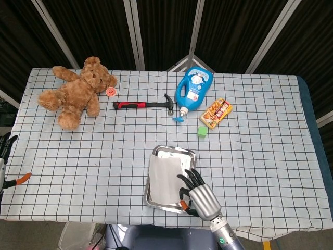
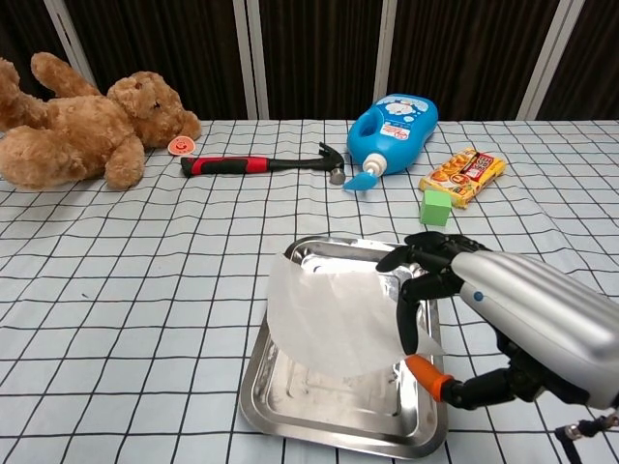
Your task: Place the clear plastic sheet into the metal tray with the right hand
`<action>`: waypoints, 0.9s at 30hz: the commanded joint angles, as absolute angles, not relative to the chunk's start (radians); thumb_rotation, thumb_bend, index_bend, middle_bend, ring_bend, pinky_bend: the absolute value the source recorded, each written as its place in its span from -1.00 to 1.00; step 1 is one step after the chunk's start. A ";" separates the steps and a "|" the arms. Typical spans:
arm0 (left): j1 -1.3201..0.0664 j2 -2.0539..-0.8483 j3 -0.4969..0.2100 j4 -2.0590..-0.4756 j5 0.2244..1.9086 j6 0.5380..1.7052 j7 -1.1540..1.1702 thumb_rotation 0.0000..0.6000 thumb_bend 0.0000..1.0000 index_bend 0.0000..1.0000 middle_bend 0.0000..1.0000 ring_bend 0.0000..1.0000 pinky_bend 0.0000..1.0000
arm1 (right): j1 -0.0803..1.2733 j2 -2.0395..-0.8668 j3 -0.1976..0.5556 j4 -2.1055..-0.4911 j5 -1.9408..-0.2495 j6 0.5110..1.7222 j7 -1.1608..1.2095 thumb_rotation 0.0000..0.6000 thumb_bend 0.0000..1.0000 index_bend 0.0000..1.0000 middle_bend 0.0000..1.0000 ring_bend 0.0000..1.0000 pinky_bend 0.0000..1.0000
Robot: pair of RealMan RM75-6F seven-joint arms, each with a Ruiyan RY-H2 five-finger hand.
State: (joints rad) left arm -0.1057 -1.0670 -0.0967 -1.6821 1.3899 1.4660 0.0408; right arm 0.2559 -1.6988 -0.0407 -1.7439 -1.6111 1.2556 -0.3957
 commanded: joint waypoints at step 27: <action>-0.104 -1.066 -0.095 -1.684 1.394 1.467 0.036 1.00 -1.00 -1.00 -1.00 -1.00 -1.00 | 0.192 -1.719 -0.057 -1.792 -1.545 1.325 -0.607 1.00 0.05 0.30 -0.61 -0.97 -1.00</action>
State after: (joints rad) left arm -0.1045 -1.0664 -0.0947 -1.6834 1.3939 1.4665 0.0360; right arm 0.1910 -1.7177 -0.0565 -1.7899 -1.5430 1.3263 -0.6051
